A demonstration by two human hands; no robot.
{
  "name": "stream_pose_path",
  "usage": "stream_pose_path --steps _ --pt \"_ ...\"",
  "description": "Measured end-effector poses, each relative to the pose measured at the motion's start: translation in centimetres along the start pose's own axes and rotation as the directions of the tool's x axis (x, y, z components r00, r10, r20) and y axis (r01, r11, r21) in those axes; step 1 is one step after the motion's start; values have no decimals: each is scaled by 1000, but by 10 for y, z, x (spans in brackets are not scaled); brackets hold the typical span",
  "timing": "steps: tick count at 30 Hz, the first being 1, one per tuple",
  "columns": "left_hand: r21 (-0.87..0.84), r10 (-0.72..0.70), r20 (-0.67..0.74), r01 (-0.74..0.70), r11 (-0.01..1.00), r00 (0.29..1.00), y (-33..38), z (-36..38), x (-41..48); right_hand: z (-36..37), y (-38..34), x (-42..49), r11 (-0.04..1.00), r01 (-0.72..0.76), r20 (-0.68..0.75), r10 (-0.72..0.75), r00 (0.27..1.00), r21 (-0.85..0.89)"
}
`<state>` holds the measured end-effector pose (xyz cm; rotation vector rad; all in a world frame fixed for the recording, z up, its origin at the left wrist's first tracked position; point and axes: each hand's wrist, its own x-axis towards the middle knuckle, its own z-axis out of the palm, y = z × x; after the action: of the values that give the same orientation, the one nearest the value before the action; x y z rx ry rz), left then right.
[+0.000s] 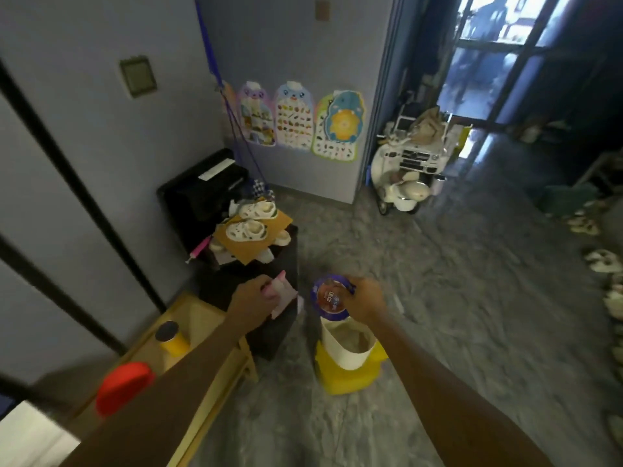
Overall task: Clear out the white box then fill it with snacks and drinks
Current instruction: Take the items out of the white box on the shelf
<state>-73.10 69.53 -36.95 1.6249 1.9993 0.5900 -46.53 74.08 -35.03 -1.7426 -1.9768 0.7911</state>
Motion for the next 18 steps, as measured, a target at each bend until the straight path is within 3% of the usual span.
stream_pose_path --steps 8,18 --pt "-72 81 126 -73 995 989 76 90 51 -30 113 22 978 -205 -42 206 978 44" --pt "-51 29 254 -17 999 967 84 188 169 -17 199 109 946 -320 25 321 947 -50"
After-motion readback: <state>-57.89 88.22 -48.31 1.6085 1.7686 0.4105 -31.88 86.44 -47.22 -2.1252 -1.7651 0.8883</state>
